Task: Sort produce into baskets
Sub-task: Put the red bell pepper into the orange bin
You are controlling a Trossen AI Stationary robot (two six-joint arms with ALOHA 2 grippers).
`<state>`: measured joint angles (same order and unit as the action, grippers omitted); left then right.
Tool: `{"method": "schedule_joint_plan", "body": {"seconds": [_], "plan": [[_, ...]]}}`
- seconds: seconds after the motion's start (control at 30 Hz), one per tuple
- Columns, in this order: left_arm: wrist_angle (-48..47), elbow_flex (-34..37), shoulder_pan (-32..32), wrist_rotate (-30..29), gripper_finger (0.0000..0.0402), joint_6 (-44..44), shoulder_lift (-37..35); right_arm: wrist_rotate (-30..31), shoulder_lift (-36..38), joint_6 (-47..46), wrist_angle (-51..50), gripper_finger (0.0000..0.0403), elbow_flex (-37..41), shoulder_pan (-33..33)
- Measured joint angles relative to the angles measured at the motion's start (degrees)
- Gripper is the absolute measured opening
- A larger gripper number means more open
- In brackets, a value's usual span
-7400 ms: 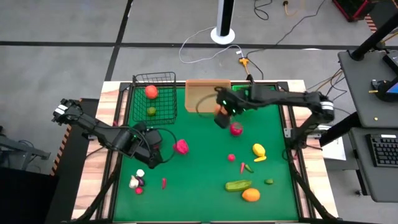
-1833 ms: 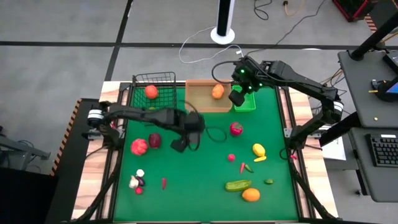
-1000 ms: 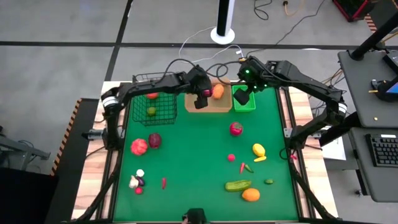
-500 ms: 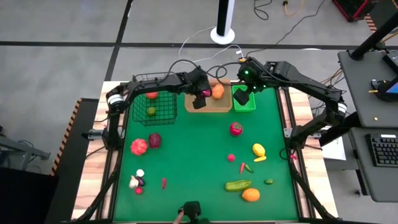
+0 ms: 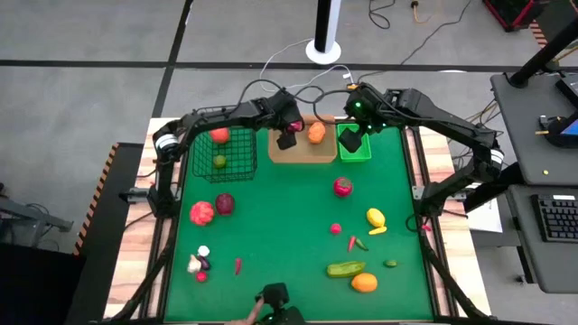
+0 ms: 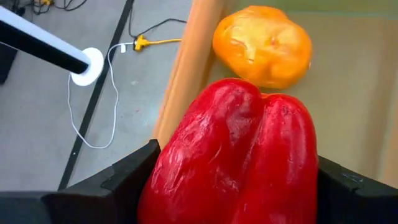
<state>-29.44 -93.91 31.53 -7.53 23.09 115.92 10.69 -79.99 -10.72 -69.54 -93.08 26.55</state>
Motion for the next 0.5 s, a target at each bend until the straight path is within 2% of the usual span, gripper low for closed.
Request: {"method": "schedule_joint_plan", "body": {"seconds": [0.2, 0.37, 0.5], "plan": [[-15.23, -14.41, 0.26, 1.38, 0.0279, 2.49, 3.59, 0.0, -0.02, 0.31, 0.0, 0.0354, 0.0, 0.0], [-30.38, -30.4, 1.16, 5.49, 0.0279, 2.7, 12.8, -0.03, -0.02, 0.42, -0.03, 0.0354, 0.0, 0.0], [-39.8, -41.09, 0.76, 6.45, 0.0279, 1.92, 21.37, -0.06, -0.02, 0.92, -0.07, 0.0354, 0.0, 0.0]]}}
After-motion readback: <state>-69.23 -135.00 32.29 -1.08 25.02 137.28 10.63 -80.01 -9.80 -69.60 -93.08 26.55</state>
